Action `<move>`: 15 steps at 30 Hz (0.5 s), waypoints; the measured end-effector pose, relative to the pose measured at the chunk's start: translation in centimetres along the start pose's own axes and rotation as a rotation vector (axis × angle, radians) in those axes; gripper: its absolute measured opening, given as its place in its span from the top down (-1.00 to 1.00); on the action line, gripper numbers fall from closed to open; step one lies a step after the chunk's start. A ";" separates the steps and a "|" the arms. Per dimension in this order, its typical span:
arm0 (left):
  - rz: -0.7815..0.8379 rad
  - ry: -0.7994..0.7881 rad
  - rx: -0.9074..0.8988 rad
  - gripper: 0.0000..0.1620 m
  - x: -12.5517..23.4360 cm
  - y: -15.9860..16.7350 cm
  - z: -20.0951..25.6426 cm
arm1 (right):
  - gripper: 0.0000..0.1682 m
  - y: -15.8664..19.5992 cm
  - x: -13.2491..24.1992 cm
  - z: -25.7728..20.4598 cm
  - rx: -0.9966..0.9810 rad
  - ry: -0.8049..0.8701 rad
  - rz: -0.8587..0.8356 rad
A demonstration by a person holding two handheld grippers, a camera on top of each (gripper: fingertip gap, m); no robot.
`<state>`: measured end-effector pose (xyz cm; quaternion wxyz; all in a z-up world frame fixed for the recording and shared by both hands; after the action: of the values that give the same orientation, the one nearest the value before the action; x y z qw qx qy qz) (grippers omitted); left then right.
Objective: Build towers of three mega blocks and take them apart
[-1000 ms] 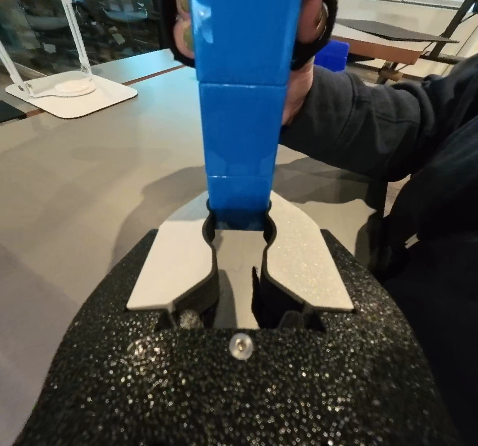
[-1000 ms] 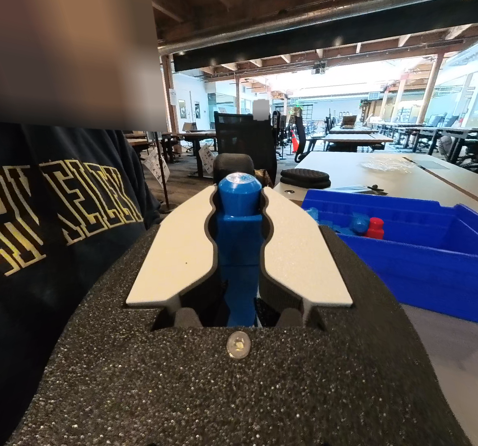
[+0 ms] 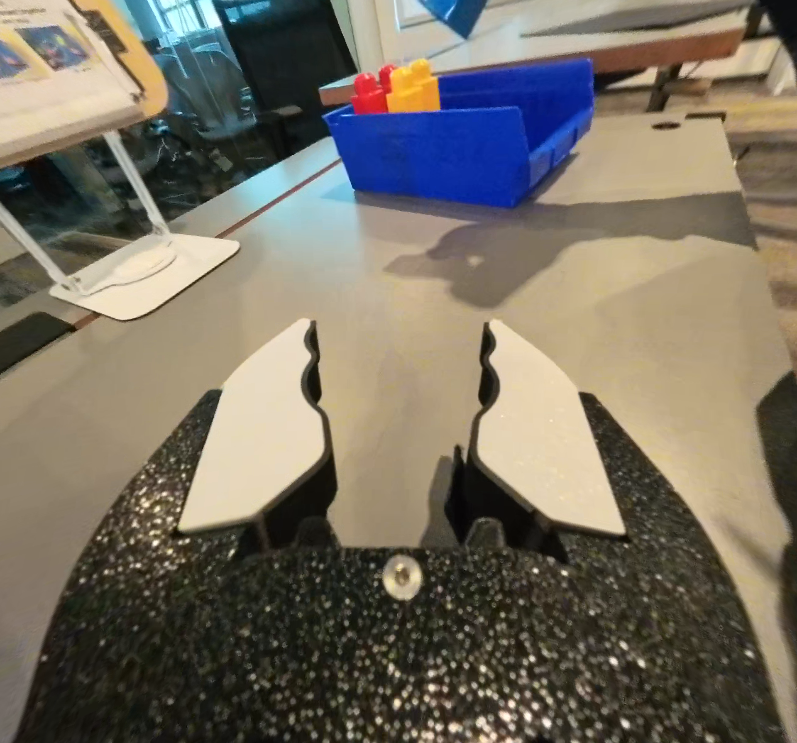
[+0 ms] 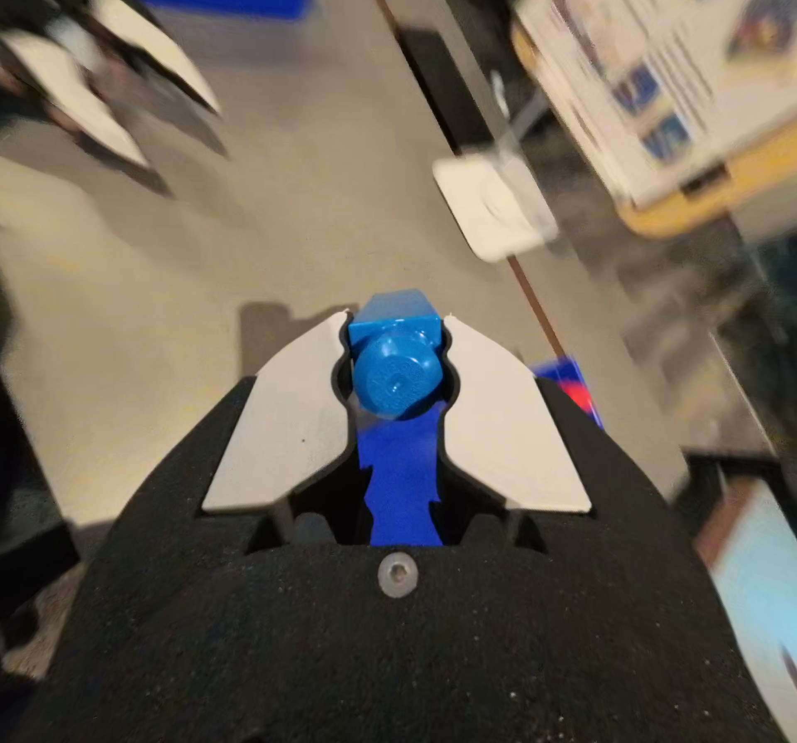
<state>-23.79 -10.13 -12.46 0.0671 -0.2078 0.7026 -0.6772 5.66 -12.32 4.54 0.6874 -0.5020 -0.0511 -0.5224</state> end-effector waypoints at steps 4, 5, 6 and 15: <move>0.037 0.006 0.109 0.09 0.3 0.5 -1.1 | 0.57 7.4 -0.7 4.1 -0.083 -0.070 -0.356; 0.041 0.004 0.128 0.09 0.4 0.6 -1.4 | 0.57 8.8 -1.6 4.6 -0.071 -0.102 -0.410; 0.045 0.001 0.144 0.09 0.6 0.7 -1.6 | 0.57 9.9 -2.5 4.6 -0.060 -0.159 -0.443; 0.070 0.033 0.215 0.31 0.9 0.9 -1.9 | 0.57 13.3 -9.1 5.0 0.008 -0.385 -0.500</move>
<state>-25.55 -8.71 -13.05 0.1013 -0.1635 0.6337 -0.7493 14.07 -3.18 -6.93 0.5173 -0.5607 -0.3043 -0.5704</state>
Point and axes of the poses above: each gripper's, where its closed fingertips meet, x back along the fingers, y out of its underside, z = x × y across the jaws, the point moved 5 cm from there along x, back along the fingers, and after that the axes turned 6 degrees about x, right-handed, at the moved point
